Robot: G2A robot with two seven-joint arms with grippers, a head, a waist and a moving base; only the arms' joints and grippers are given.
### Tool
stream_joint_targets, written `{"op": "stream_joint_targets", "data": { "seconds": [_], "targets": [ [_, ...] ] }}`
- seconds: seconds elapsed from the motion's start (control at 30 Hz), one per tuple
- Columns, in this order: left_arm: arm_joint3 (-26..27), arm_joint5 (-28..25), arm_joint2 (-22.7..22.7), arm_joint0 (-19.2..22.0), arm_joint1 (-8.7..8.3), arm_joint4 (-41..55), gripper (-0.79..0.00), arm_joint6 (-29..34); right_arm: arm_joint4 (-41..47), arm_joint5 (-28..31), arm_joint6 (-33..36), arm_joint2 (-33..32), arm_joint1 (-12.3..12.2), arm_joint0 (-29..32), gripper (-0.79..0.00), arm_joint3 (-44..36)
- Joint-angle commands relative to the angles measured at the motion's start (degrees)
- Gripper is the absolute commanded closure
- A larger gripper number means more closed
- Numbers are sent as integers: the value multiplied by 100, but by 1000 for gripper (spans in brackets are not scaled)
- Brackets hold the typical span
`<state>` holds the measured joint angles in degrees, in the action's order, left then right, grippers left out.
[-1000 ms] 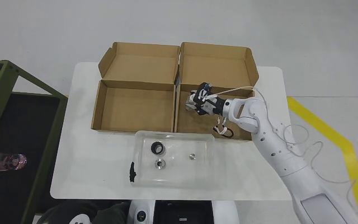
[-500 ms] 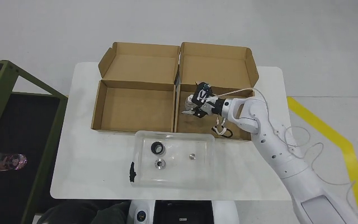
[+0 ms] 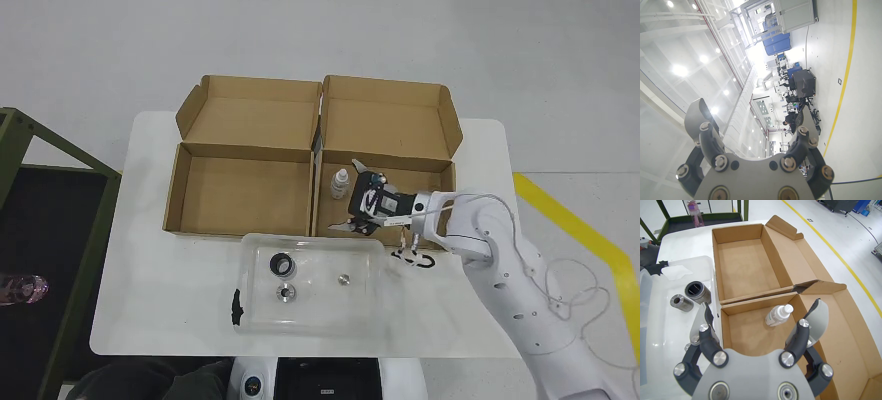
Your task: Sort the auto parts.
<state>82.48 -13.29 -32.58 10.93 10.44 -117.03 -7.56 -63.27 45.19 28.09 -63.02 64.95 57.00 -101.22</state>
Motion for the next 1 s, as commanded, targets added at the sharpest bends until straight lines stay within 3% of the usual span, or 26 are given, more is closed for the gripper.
{"op": "stream_joint_targets", "data": {
  "seconds": [0.0,0.37,0.97],
  "targets": [
    [0,0,0,0,0,0,-785,0,-11,72,117,-33,-32,154,-785,-283],
    [0,0,0,0,0,0,-785,0,-186,445,371,23,-153,787,-785,-1168],
    [0,0,0,0,0,0,-785,0,-396,785,914,315,-301,1339,-785,-1525]
  ]
}}
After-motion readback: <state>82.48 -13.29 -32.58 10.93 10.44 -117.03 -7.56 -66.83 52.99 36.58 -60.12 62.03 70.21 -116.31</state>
